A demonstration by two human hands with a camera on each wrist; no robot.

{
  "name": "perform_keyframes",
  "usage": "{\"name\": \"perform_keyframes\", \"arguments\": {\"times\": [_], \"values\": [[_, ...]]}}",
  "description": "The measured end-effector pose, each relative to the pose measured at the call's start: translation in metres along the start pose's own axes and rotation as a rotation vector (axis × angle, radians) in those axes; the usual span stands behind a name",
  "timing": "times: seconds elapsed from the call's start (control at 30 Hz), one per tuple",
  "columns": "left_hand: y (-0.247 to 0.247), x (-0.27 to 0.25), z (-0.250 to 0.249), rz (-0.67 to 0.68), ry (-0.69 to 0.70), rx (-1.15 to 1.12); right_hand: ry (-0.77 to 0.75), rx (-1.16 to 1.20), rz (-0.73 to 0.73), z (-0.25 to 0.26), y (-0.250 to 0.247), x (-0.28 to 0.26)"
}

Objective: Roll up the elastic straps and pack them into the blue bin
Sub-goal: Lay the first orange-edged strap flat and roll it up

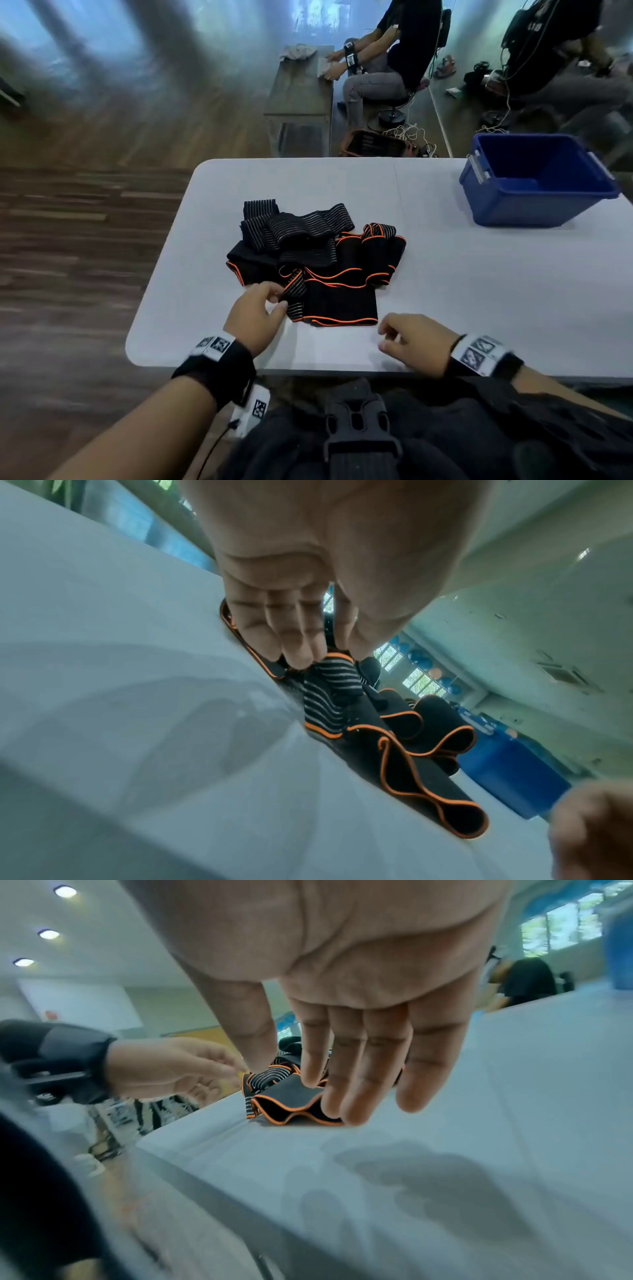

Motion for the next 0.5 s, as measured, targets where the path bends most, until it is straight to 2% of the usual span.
{"name": "perform_keyframes", "arguments": {"times": [0.1, 0.23, 0.33, 0.5], "values": [[0.01, 0.019, 0.003, 0.015, -0.01, 0.067, -0.022, -0.033, -0.07, 0.012, -0.012, 0.018], [0.017, 0.034, 0.009, 0.061, -0.105, 0.127, -0.027, -0.018, -0.123, 0.024, -0.029, 0.031], [0.01, 0.042, 0.003, 0.061, -0.085, 0.166, -0.036, 0.009, -0.156, 0.028, -0.036, 0.036], [-0.029, 0.05, -0.016, -0.107, -0.004, 0.015, -0.045, 0.042, -0.2, 0.035, -0.042, 0.042]]}}
Point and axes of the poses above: each hand's wrist, its own x-axis towards the middle knuckle, its own y-axis out of the palm, z = x × y, the point moved 8 cm from there along x, towards the middle knuckle, and after that the axes turned 4 degrees about y, right-handed, at the moved point
